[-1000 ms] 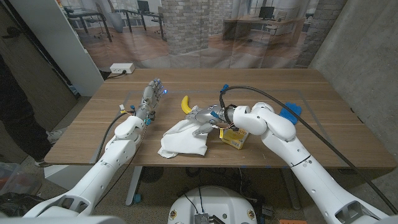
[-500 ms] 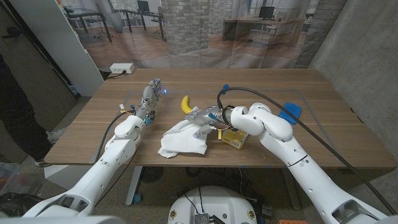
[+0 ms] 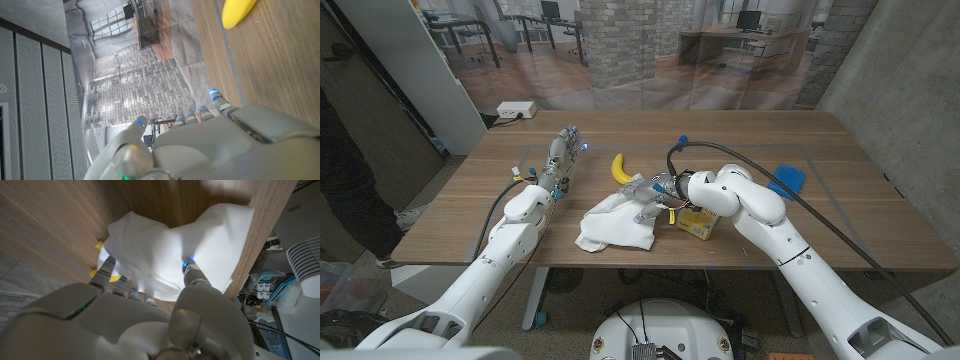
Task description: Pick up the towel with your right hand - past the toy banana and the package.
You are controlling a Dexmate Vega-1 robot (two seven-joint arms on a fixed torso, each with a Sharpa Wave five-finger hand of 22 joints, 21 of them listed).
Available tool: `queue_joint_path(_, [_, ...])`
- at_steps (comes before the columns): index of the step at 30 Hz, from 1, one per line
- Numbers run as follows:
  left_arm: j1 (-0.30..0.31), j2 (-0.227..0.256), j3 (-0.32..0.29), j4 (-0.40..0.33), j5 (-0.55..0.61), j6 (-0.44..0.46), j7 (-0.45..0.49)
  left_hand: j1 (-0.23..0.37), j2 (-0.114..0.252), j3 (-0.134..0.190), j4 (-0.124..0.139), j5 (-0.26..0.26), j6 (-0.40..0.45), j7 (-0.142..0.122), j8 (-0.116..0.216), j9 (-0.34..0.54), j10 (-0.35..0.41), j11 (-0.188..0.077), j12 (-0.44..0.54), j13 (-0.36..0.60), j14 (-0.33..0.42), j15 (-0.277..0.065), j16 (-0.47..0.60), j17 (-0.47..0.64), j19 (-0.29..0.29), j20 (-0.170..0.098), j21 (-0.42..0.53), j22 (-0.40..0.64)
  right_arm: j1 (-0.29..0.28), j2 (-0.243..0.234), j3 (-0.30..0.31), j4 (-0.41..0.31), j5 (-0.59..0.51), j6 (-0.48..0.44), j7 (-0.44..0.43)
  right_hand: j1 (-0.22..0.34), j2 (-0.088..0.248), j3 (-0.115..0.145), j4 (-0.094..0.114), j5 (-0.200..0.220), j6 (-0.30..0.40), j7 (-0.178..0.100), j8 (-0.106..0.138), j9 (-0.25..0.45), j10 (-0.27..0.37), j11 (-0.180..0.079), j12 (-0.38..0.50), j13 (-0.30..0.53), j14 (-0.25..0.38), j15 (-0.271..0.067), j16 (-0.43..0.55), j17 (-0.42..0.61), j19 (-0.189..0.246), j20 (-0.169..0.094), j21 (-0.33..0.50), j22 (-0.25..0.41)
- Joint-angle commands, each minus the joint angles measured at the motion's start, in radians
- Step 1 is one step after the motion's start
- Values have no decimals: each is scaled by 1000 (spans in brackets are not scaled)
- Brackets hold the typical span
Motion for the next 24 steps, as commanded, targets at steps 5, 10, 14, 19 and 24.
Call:
queue_joint_path(5, [-1,-3,-2,3,1,-1,1,6,123,6,0,5,-153,-6,-1,2,-163,3,3,3,-192,5,2,4,-150,8,-3,3,15,-3,-12,21,-17,12,10,50,12,8,0,1,-33,-111,19,3,-15,-12,15,5,14,1,11,5,43,-7,16,2])
queue_joint_path(10, [0,-2,-3,2,1,-3,1,5,123,6,0,5,-153,-6,-1,2,-163,0,3,3,-193,5,2,4,-149,9,-3,3,18,-6,-27,16,-51,14,14,74,15,14,-7,2,-33,-124,21,3,-18,-20,15,5,17,-3,10,5,58,-16,19,2])
queue_joint_path(14, [1,-2,-4,2,-2,-2,0,5,123,6,0,5,-153,-7,0,2,-162,3,3,3,-192,5,2,4,-149,11,-4,3,13,-10,-49,3,-123,8,5,111,16,24,-16,4,-40,-126,22,3,-29,-22,13,4,19,-6,9,5,80,-5,23,2])
queue_joint_path(19, [0,-3,-5,5,-1,-4,-1,5,123,6,0,5,-152,-7,0,2,-162,5,3,3,-191,6,3,4,-149,12,-4,3,2,-13,-65,-8,-193,9,-11,201,17,45,-22,7,-55,-126,24,5,-42,-32,16,4,31,-19,9,5,137,3,32,3])
queue_joint_path(24, [-1,-4,-5,8,-2,-6,-3,5,122,6,0,4,-152,-7,1,3,-163,4,3,3,-191,6,3,4,-149,12,-5,3,-31,-25,-52,-18,-236,15,-125,410,-6,54,-15,4,14,-127,56,12,39,-79,45,4,150,-73,29,9,303,-19,55,6])
